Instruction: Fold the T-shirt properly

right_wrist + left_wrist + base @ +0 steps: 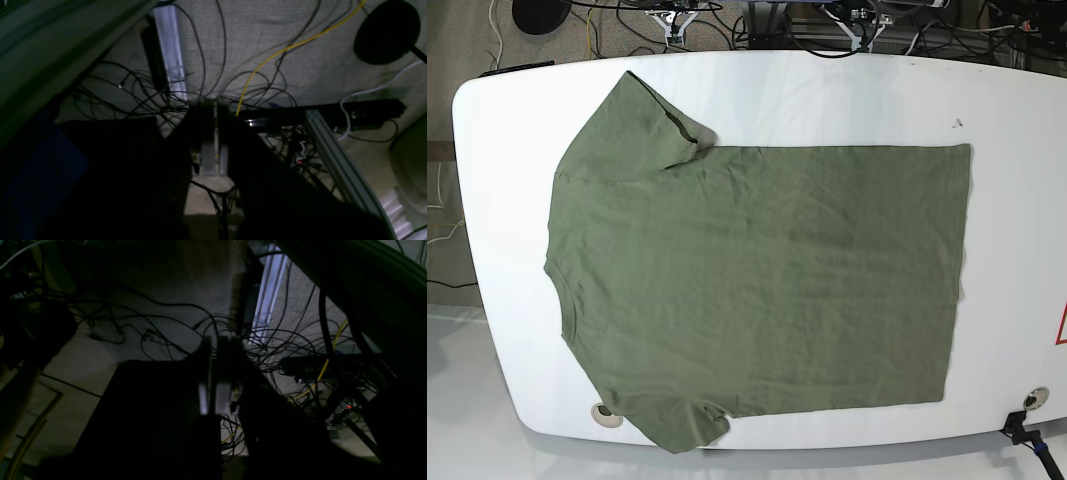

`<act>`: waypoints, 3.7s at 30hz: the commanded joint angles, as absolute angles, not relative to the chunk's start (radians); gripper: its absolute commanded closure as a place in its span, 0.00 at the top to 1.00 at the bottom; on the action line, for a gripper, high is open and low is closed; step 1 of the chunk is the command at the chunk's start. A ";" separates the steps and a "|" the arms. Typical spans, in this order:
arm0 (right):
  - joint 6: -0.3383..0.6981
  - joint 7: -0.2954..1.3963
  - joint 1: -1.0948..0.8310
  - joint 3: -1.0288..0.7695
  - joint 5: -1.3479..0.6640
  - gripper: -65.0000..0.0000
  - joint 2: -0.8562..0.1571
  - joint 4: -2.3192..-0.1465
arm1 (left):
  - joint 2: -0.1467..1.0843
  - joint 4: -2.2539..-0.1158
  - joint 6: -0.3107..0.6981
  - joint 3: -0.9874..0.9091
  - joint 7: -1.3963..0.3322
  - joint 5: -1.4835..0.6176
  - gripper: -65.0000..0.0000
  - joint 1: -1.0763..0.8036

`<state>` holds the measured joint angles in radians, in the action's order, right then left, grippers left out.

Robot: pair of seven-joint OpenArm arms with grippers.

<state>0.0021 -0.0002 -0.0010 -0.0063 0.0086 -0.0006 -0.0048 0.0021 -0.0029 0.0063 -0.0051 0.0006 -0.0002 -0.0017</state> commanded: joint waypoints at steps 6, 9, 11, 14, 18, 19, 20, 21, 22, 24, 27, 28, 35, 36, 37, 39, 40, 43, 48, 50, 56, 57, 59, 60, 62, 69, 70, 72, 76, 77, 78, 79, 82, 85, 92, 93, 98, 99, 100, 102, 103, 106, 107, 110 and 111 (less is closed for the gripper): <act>0.002 -0.007 0.002 -0.004 0.006 0.01 0.000 -0.004 | 0.013 -0.015 0.008 0.001 -0.007 -0.006 0.00 -0.003; 0.001 -0.008 0.003 -0.004 0.007 0.01 0.000 -0.006 | 0.012 -0.011 0.007 -0.003 -0.019 -0.008 0.00 -0.003; -0.002 -0.008 0.000 -0.003 0.008 0.01 0.000 -0.006 | 0.013 -0.008 0.004 -0.004 -0.024 -0.008 0.01 -0.004; -0.003 -0.011 -0.002 0.001 0.009 0.01 -0.001 -0.004 | 0.017 -0.009 0.006 -0.003 -0.035 -0.003 0.01 -0.009; 0.001 -0.023 -0.025 -0.003 0.017 0.01 -0.012 -0.003 | 0.036 -0.053 0.007 -0.002 -0.043 -0.002 0.02 -0.051; 0.003 -0.025 -0.037 -0.001 0.018 0.01 -0.018 -0.004 | 0.045 -0.080 0.005 -0.002 -0.043 -0.001 0.02 -0.075; 0.004 -0.024 -0.052 -0.002 0.014 0.01 -0.025 -0.009 | 0.056 -0.127 0.007 0.000 -0.043 -0.005 0.01 -0.107; 0.005 -0.025 -0.066 -0.004 0.014 0.01 -0.032 -0.013 | 0.063 -0.176 0.008 -0.001 -0.051 -0.004 0.01 -0.139; 0.004 -0.025 -0.085 -0.003 0.014 0.01 -0.040 -0.024 | 0.072 -0.235 0.008 -0.003 -0.056 -0.009 0.00 -0.174; 0.006 -0.027 -0.120 0.001 0.012 0.01 -0.060 -0.062 | 0.088 -0.344 0.010 0.003 -0.068 -0.010 0.00 -0.232; 0.009 -0.031 -0.166 0.006 0.012 0.01 -0.077 -0.123 | 0.111 -0.455 0.010 0.005 -0.099 -0.008 0.00 -0.294; 0.015 -0.031 -0.183 0.004 0.008 0.01 -0.083 -0.150 | 0.121 -0.481 0.010 0.009 -0.107 -0.015 0.00 -0.313; 0.020 -0.038 -0.307 -0.002 0.016 0.01 -0.100 -0.305 | 0.138 -0.603 0.003 0.011 -0.116 -0.025 0.00 -0.420; 0.019 -0.036 -0.329 -0.005 0.016 0.01 -0.103 -0.338 | 0.143 -0.624 0.000 0.010 -0.117 -0.024 0.00 -0.439; 0.020 -0.033 -0.355 -0.006 0.019 0.01 -0.106 -0.374 | 0.143 -0.646 0.002 0.010 -0.120 -0.028 0.00 -0.454; 0.019 -0.033 -0.399 -0.010 0.021 0.00 -0.114 -0.439 | 0.142 -0.683 0.003 0.013 -0.116 -0.031 0.00 -0.482; 0.020 -0.031 -0.419 -0.010 0.020 0.01 -0.119 -0.464 | 0.146 -0.705 0.003 0.012 -0.119 -0.028 0.00 -0.498; 0.021 -0.022 -0.471 -0.014 0.023 0.00 -0.132 -0.538 | 0.154 -0.769 0.002 0.015 -0.117 -0.028 0.00 -0.538; 0.021 0.013 -0.562 -0.019 0.028 0.00 -0.162 -0.670 | 0.163 -0.917 0.005 0.013 -0.115 -0.030 0.00 -0.622; 0.022 0.024 -0.602 -0.022 0.025 0.00 -0.177 -0.738 | 0.163 -0.985 0.005 0.010 -0.112 -0.029 0.00 -0.658; 0.024 0.059 -0.742 -0.031 0.031 0.00 -0.226 -1.008 | 0.176 -1.233 0.004 0.001 -0.096 -0.024 0.00 -0.787; 0.023 0.059 -0.766 -0.035 0.029 0.00 -0.233 -1.054 | 0.178 -1.276 0.005 -0.003 -0.090 -0.020 0.00 -0.811; 0.024 0.063 -0.812 -0.043 0.030 0.00 -0.245 -1.150 | 0.178 -1.368 0.005 -0.020 -0.086 -0.020 0.00 -0.869; 0.025 0.071 -0.832 -0.049 0.031 0.00 -0.253 -1.202 | 0.179 -1.413 0.007 -0.031 -0.087 -0.019 0.00 -0.890; 0.029 0.081 -0.846 -0.047 0.026 0.01 -0.245 -1.213 | 0.181 -1.379 0.005 -0.012 -0.119 -0.028 0.00 -0.868; 0.032 0.084 -0.957 -0.102 0.027 0.01 -0.254 -1.468 | 0.189 -1.530 0.007 -0.018 -0.123 -0.017 0.00 -0.926; 0.032 0.081 -0.963 -0.115 0.027 0.01 -0.256 -1.497 | 0.191 -1.557 0.005 -0.021 -0.125 -0.015 0.00 -0.934; 0.030 0.083 -0.976 -0.141 0.026 0.01 -0.257 -1.548 | 0.196 -1.613 0.005 -0.023 -0.122 -0.011 0.00 -0.956; 0.031 0.088 -0.981 -0.186 0.025 0.02 -0.264 -1.617 | 0.199 -1.718 0.004 -0.041 -0.128 -0.007 0.01 -0.989; 0.031 0.089 -0.979 -0.199 0.028 0.02 -0.263 -1.633 | 0.203 -1.740 0.006 -0.048 -0.130 -0.006 0.01 -0.998; 0.032 0.091 -0.981 -0.208 0.026 0.02 -0.265 -1.646 | 0.202 -1.767 0.008 -0.062 -0.126 -0.004 0.01 -1.009; 0.033 0.089 -0.980 -0.223 0.027 0.02 -0.266 -1.659 | 0.201 -1.789 0.007 -0.075 -0.126 0.002 0.01 -1.018; 0.032 0.096 -0.973 -0.265 0.027 0.02 -0.271 -1.696 | 0.198 -1.846 0.008 -0.117 -0.122 0.004 0.01 -1.041; 0.034 0.095 -0.970 -0.301 0.021 0.02 -0.276 -1.733 | 0.199 -1.876 0.006 -0.129 -0.116 0.001 0.02 -1.064; 0.042 0.082 -0.949 -0.332 0.017 0.04 -0.280 -1.786 | 0.195 -1.934 0.013 -0.124 -0.094 0.005 0.20 -1.073; 0.043 0.077 -0.941 -0.334 0.017 0.06 -0.279 -1.795 | 0.195 -1.938 0.016 -0.124 -0.097 0.005 0.20 -1.065; 0.032 0.038 -0.917 -0.332 0.010 0.29 -0.280 -1.805 | 0.190 -1.948 0.008 -0.125 -0.106 0.009 0.22 -1.050; 0.029 0.033 -0.910 -0.333 0.012 0.32 -0.282 -1.803 | 0.190 -1.950 0.006 -0.126 -0.105 0.010 0.22 -1.050; 0.027 0.033 -0.905 -0.331 0.010 0.35 -0.280 -1.805 | 0.189 -1.949 0.006 -0.125 -0.104 0.011 0.22 -1.046; 0.038 0.031 -0.888 -0.337 0.008 0.36 -0.277 -1.802 | 0.189 -1.951 0.004 -0.123 -0.106 0.012 0.22 -1.040; 0.051 0.031 -0.877 -0.342 0.005 0.35 -0.273 -1.804 | 0.189 -1.953 0.004 -0.123 -0.109 0.016 0.21 -1.039; 0.113 0.045 -0.837 -0.358 0.003 0.31 -0.252 -1.803 | 0.189 -1.957 0.003 -0.121 -0.119 0.022 0.20 -1.035; 0.135 0.051 -0.823 -0.364 0.003 0.30 -0.245 -1.804 | 0.190 -1.960 0.001 -0.118 -0.119 0.027 0.20 -1.034; 0.193 0.100 -0.779 -0.386 -0.003 0.27 -0.221 -1.802 | 0.192 -1.965 0.001 -0.115 -0.125 0.036 0.20 -1.032; 0.215 0.125 -0.767 -0.393 -0.004 0.26 -0.216 -1.803 | 0.193 -1.968 0.000 -0.117 -0.130 0.039 0.20 -1.032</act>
